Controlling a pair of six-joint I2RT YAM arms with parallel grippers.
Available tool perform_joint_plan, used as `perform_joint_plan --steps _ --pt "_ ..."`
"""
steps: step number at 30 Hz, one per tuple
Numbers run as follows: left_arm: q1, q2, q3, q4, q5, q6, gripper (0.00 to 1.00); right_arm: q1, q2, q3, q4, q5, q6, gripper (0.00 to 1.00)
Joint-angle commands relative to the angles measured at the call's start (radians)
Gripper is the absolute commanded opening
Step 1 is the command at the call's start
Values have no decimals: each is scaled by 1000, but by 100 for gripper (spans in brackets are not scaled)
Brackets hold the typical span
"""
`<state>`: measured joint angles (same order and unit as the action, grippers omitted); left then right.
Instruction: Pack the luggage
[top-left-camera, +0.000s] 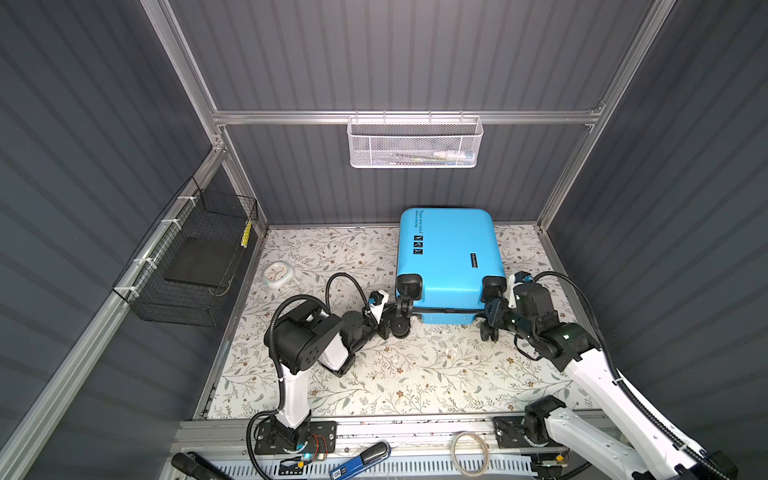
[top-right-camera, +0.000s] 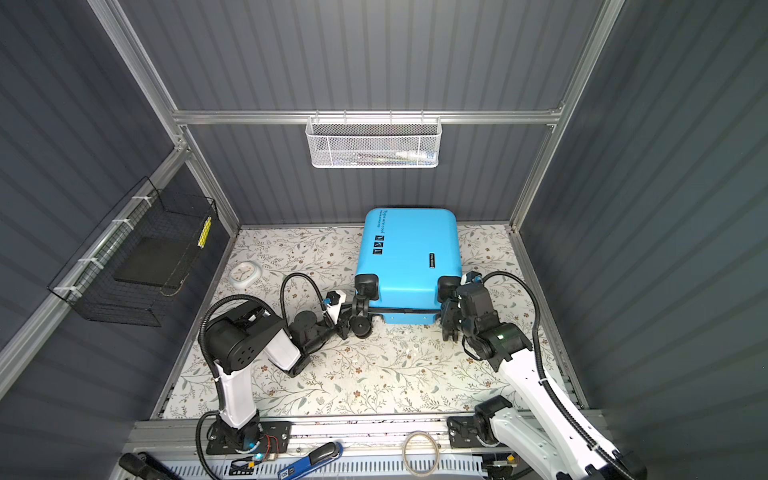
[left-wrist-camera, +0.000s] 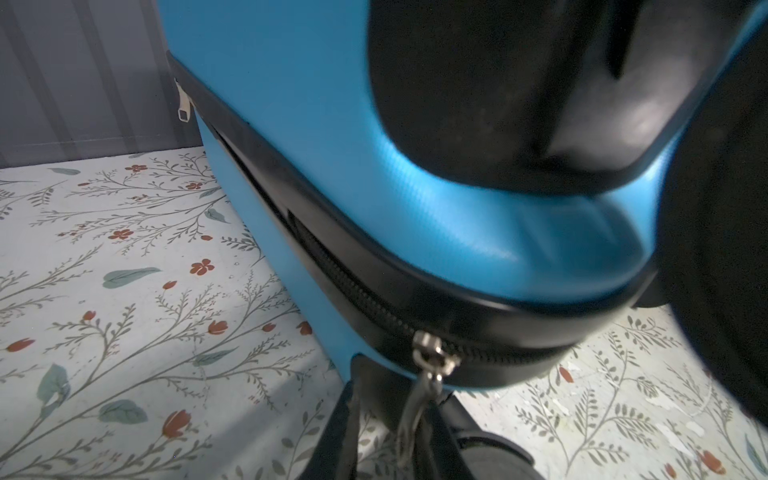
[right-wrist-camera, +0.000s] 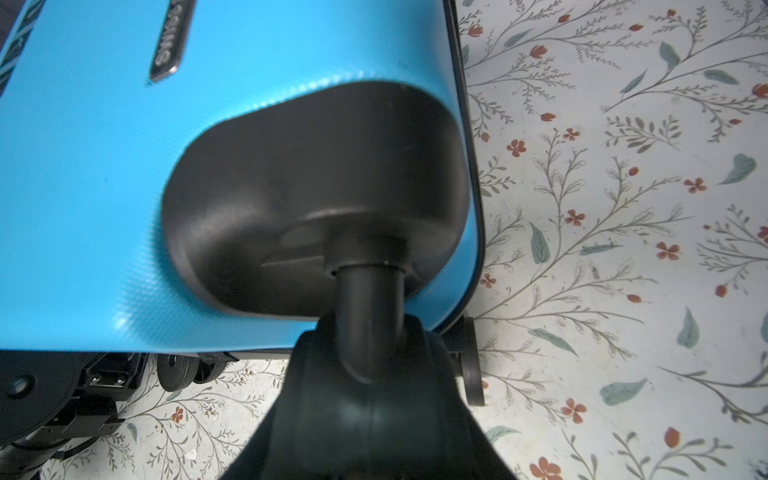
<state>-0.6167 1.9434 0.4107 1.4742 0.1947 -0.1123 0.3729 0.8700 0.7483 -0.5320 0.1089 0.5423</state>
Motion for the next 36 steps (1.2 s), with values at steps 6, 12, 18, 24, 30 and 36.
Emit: perform_joint_plan --steps 6,12,18,24,30,36 --pt "-7 -50 11 56 11 -13 24 3 -7 34 37 4 13 0" --pt "-6 -73 2 57 0 -13 31 3 -12 33 35 4 12 0" --pt "-7 -93 0 55 -13 -14 28 2 -15 31 31 2 13 0" --pt "-6 -103 0 55 -14 -12 25 3 -21 30 27 6 14 0" --pt "-7 -82 15 55 -6 -18 23 3 -23 28 25 3 15 0" --pt "-7 -47 33 55 2 -30 30 2 -30 31 21 4 17 0"
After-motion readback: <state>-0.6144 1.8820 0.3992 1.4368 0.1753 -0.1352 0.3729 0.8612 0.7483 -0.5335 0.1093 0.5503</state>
